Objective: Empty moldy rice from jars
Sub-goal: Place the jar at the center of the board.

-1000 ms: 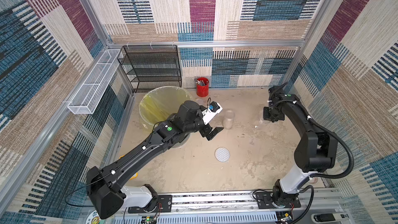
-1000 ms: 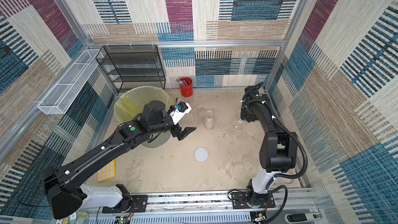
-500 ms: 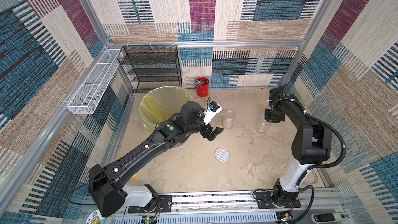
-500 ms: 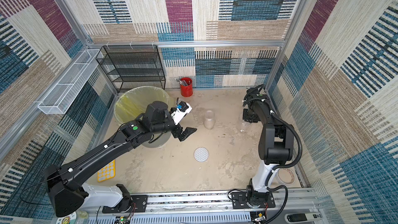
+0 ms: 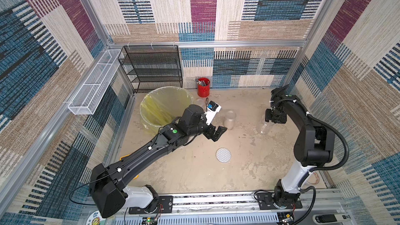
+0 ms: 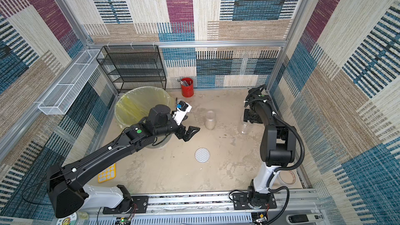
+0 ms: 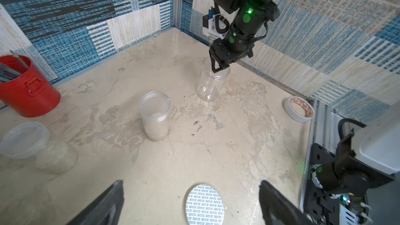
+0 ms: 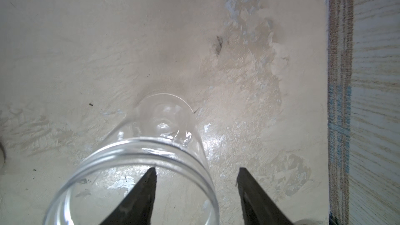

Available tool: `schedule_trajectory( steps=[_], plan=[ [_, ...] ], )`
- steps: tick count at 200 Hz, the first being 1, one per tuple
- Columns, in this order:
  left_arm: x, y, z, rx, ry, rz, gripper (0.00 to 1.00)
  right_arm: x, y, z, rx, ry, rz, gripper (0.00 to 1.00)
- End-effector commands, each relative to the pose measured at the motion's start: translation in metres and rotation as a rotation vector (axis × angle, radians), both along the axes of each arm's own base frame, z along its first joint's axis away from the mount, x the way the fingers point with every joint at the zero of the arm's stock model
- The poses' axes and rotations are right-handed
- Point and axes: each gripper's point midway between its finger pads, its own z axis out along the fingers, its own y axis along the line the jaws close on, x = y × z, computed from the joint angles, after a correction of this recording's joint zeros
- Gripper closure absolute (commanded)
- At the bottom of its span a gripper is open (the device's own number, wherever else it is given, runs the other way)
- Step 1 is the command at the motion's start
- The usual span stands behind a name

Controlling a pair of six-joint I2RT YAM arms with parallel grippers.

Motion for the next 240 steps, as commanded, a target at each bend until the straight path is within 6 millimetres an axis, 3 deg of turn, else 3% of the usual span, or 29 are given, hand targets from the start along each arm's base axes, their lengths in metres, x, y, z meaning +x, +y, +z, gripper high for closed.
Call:
schedule_trajectory(
  steps=[1,16,25,70,82,110,115,143,159,202,240],
  plan=[
    [0.009,0.003,0.006,-0.014,-0.001,0.062,0.01,0.011,-0.002,0.023,-0.01,-0.085,-0.007,0.2],
    [0.011,0.004,0.003,0.01,0.01,0.072,0.01,0.014,-0.003,0.038,-0.014,-0.131,-0.014,0.12],
    [0.009,0.002,0.002,0.021,0.013,0.05,0.01,0.016,-0.002,0.047,-0.013,-0.156,-0.013,0.0],
    [0.002,0.0,0.014,0.017,0.0,0.005,0.01,0.018,0.003,0.094,0.005,-0.272,0.004,0.01],
    [0.002,0.001,0.017,0.022,-0.009,0.003,0.01,0.021,0.005,0.119,0.011,-0.339,0.013,0.01],
    [0.001,0.003,0.024,0.056,-0.003,-0.005,0.01,0.02,0.027,0.155,0.109,-0.487,0.084,0.01],
    [0.0,0.003,0.026,0.061,-0.007,-0.014,0.01,0.017,0.032,0.154,0.133,-0.495,0.094,0.01],
    [-0.011,0.008,0.03,0.089,-0.016,-0.056,0.01,0.007,0.044,0.196,0.189,-0.676,0.083,0.01],
    [-0.018,0.013,0.03,0.104,-0.002,-0.064,0.01,0.003,0.068,0.208,0.22,-0.729,0.139,0.01],
    [-0.031,0.027,0.019,0.092,0.118,-0.002,0.01,-0.003,0.141,0.2,0.137,-0.729,0.294,0.01],
    [-0.043,0.051,-0.014,0.142,0.229,0.089,0.01,0.009,0.167,0.163,0.142,-0.642,0.304,0.01]
  ],
)
